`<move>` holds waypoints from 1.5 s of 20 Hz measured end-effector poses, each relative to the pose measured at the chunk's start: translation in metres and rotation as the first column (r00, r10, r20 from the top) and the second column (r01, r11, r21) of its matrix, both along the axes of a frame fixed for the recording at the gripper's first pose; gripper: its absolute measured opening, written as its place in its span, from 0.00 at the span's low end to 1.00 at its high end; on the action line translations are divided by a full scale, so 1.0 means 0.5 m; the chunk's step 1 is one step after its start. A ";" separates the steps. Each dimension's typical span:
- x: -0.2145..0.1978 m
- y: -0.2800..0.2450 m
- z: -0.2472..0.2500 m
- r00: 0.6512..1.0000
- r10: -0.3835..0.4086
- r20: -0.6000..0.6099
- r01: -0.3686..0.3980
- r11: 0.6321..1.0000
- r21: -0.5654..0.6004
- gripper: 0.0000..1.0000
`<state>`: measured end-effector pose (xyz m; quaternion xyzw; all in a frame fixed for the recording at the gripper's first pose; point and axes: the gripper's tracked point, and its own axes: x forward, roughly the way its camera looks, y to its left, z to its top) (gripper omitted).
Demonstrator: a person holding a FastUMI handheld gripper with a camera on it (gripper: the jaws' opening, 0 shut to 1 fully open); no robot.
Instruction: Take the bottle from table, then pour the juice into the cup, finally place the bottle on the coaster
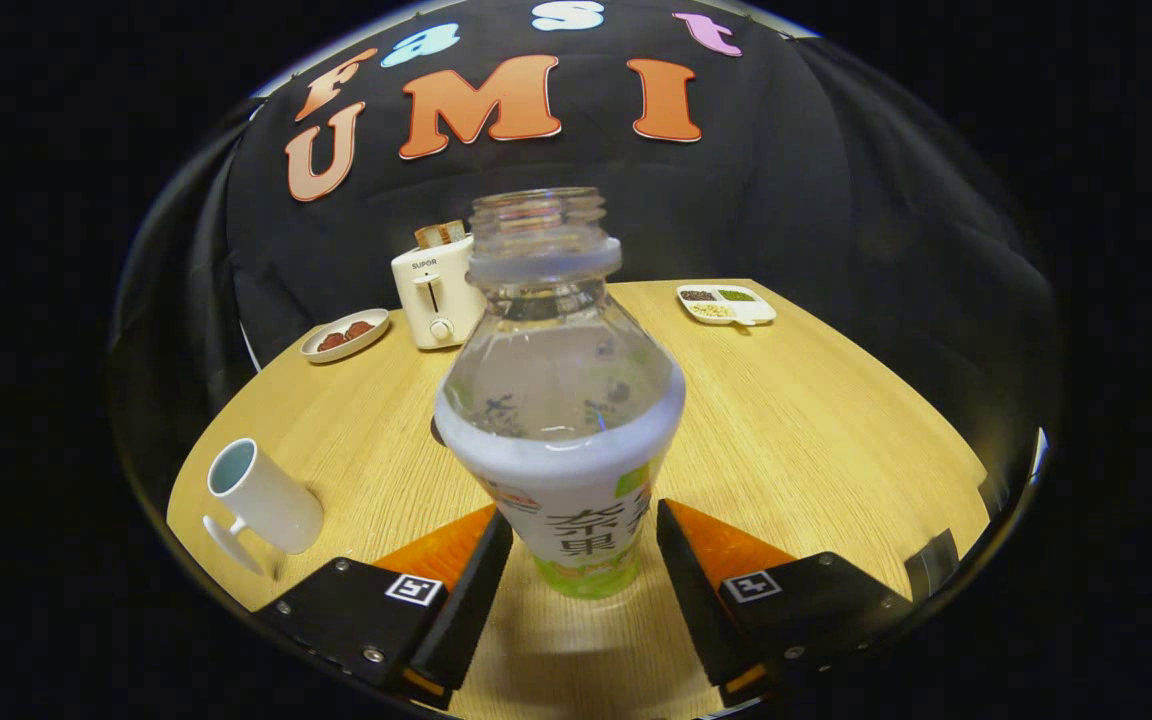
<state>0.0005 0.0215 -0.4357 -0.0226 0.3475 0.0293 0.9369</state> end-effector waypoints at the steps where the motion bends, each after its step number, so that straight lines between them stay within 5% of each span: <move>1: 0.000 -0.001 0.001 1.000 0.002 0.000 -0.002 1.000 0.001 0.84; 7: 0.003 -0.003 0.013 0.999 0.008 -0.042 -0.010 0.999 -0.041 0.57; 15: 0.000 0.058 0.124 0.988 0.155 -0.027 -0.156 0.949 -0.273 0.55; 20: 0.004 0.148 0.172 0.952 0.303 -0.034 -0.288 0.858 -0.425 0.55; 24: -0.001 0.234 0.170 0.892 0.445 -0.080 -0.419 0.746 -0.518 0.55; 30: -0.014 0.307 0.144 0.825 0.542 -0.160 -0.514 0.603 -0.611 0.55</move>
